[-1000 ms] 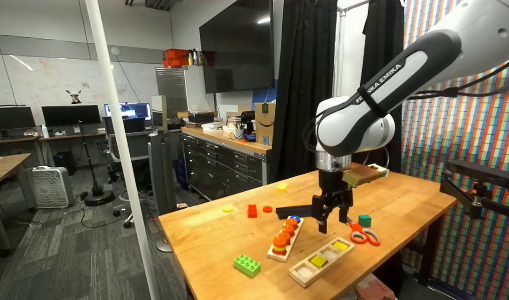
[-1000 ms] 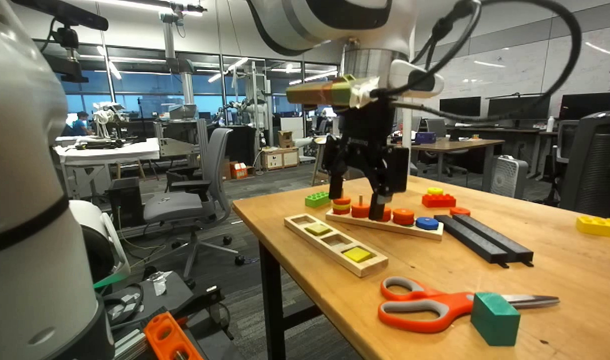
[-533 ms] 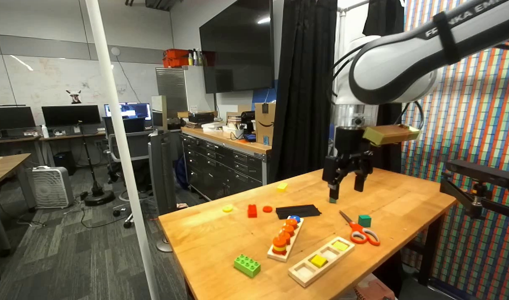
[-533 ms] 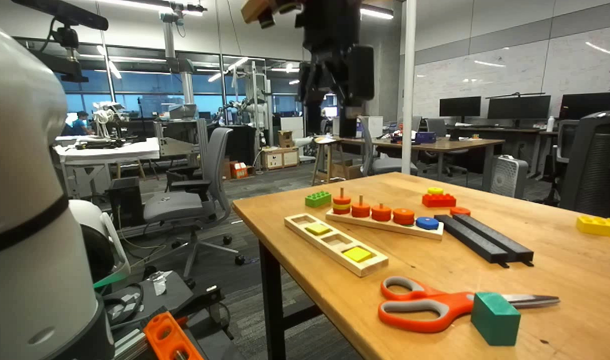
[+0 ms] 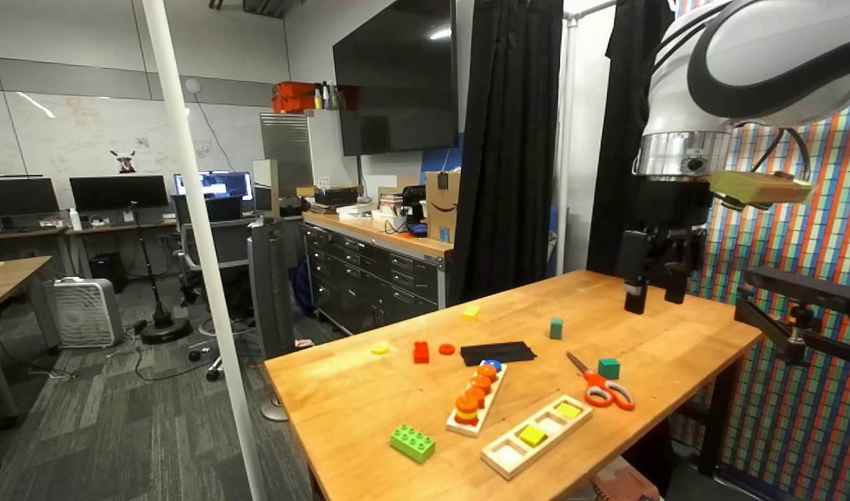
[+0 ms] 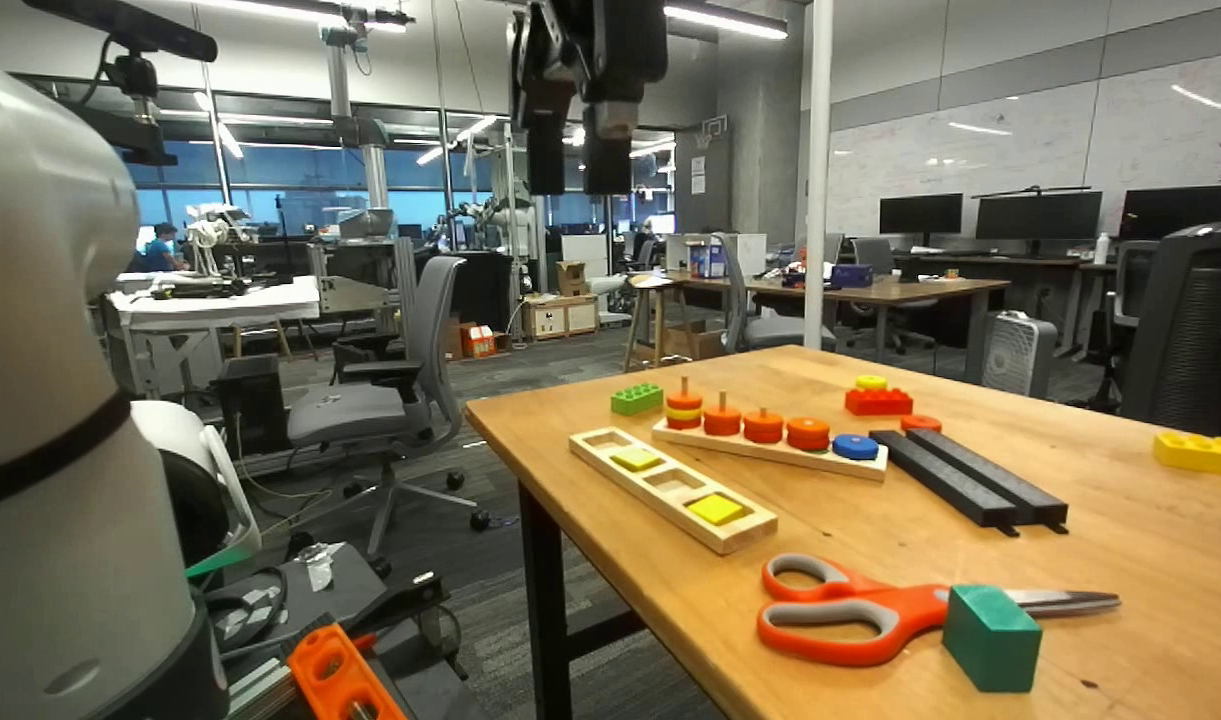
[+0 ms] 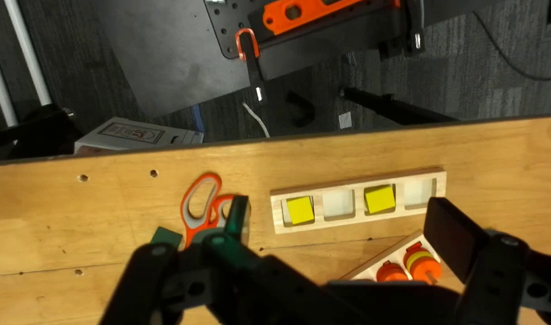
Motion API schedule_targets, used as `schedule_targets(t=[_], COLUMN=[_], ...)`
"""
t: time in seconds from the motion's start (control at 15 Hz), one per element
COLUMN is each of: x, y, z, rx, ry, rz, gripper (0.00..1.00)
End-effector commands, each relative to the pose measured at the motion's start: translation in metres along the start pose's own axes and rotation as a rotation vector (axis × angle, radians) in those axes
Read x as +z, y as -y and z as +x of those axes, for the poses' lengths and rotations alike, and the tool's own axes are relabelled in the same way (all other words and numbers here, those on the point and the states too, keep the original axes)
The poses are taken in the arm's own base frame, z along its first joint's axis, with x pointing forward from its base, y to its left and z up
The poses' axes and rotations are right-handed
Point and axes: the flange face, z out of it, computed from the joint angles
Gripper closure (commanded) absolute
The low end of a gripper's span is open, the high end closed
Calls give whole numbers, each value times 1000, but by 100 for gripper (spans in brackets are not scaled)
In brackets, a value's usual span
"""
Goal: Put the yellow square in its empty wooden pod
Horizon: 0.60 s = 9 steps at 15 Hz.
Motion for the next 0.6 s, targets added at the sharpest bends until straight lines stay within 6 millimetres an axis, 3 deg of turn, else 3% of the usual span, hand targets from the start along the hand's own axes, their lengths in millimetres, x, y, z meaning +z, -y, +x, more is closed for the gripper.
schedule_targets(t=[0.0,0.2,0.27,0.53], x=[-12,-15,-6,-9], y=[-11,-10,-10,-10], z=[-21,-32,-22,-27], rx=[-108,-139,-104,-118], ry=[24,42,52,50], rz=[-33,-60,-36,-38], gripper=[0,0,0,0])
